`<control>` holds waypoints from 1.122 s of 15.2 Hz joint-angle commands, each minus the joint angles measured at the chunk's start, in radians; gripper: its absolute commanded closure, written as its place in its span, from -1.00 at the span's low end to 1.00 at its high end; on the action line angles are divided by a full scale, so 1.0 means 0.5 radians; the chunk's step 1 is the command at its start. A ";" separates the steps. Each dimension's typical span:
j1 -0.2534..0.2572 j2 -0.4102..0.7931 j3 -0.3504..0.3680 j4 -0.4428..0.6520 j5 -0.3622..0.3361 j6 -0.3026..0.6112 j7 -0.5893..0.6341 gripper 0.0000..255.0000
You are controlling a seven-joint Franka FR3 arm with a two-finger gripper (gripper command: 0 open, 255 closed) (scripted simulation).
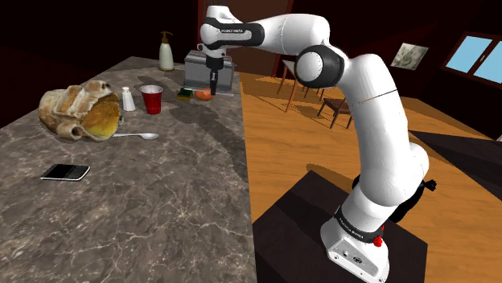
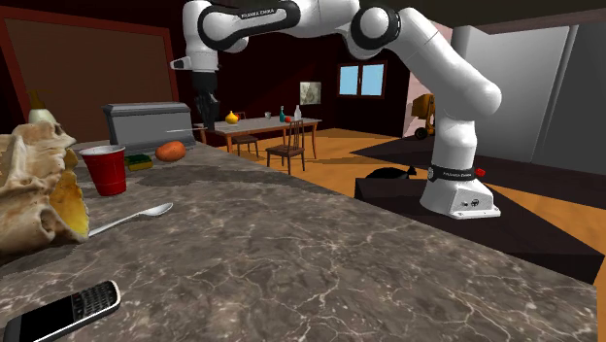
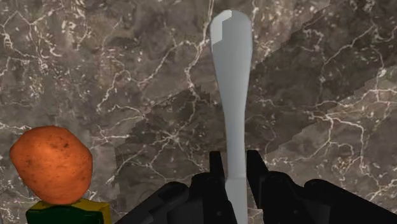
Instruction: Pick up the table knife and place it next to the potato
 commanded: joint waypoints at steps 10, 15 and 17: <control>-0.053 0.268 -0.024 0.260 -0.005 0.012 -0.097 1.00; -0.061 0.274 -0.026 0.137 -0.009 0.141 -0.087 1.00; -0.063 0.283 -0.027 0.099 -0.011 0.188 -0.084 1.00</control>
